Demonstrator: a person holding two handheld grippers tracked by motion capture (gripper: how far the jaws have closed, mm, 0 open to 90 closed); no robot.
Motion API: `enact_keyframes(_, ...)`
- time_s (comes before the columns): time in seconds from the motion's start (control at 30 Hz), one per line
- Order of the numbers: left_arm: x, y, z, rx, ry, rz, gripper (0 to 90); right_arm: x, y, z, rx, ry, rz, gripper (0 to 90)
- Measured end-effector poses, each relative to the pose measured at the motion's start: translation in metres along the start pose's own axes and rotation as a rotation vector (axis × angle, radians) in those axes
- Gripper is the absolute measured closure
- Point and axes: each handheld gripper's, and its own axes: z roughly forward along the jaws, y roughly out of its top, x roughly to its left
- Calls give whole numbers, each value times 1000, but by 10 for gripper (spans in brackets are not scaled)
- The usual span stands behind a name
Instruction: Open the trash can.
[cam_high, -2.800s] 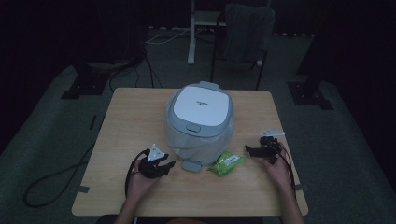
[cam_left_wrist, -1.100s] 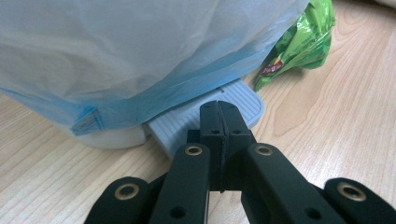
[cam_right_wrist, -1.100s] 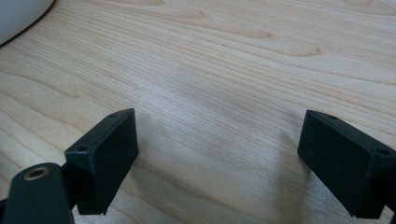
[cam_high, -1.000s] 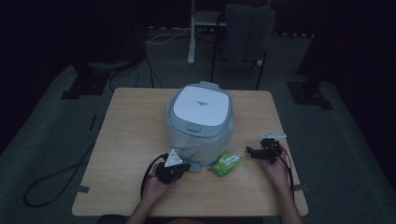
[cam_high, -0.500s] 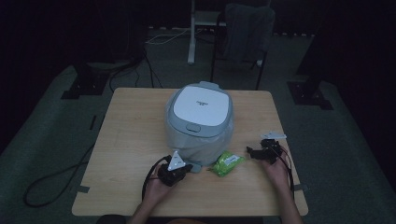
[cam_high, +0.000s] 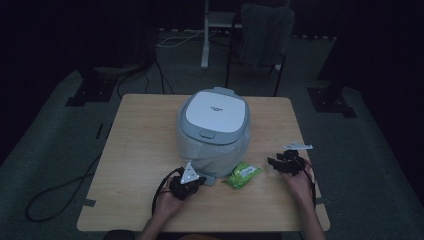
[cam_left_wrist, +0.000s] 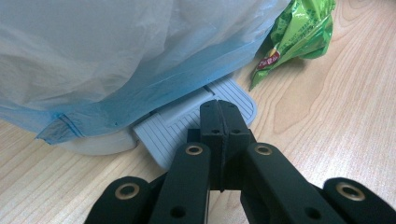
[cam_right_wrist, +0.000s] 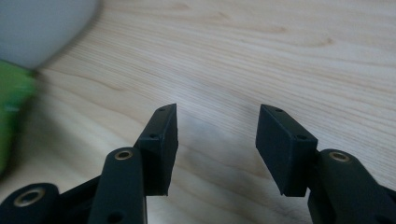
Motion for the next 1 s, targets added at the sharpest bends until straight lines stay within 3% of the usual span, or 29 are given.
enact_keyframes(0.2, 0, 0, 0, 3, 1, 3, 900, 10, 4, -21, -27, 136, -26, 544)
enact_keyframes(0.33, 0, 0, 0, 2, -3, 4, 900, 16, 5, -33, -38, 170, -66, 577)
enact_keyframes(0.57, 0, -1, 1, 1, -2, 6, 900, 26, 11, -49, -67, 293, -120, 525)
enact_keyframes(0.7, 0, -1, 1, 2, -4, 5, 900, 31, 12, -48, -56, 362, -145, 491)
enact_keyframes(1.0, 0, -2, 3, 15, 1, 6, 900, 38, 8, -32, 29, 436, -192, 476)
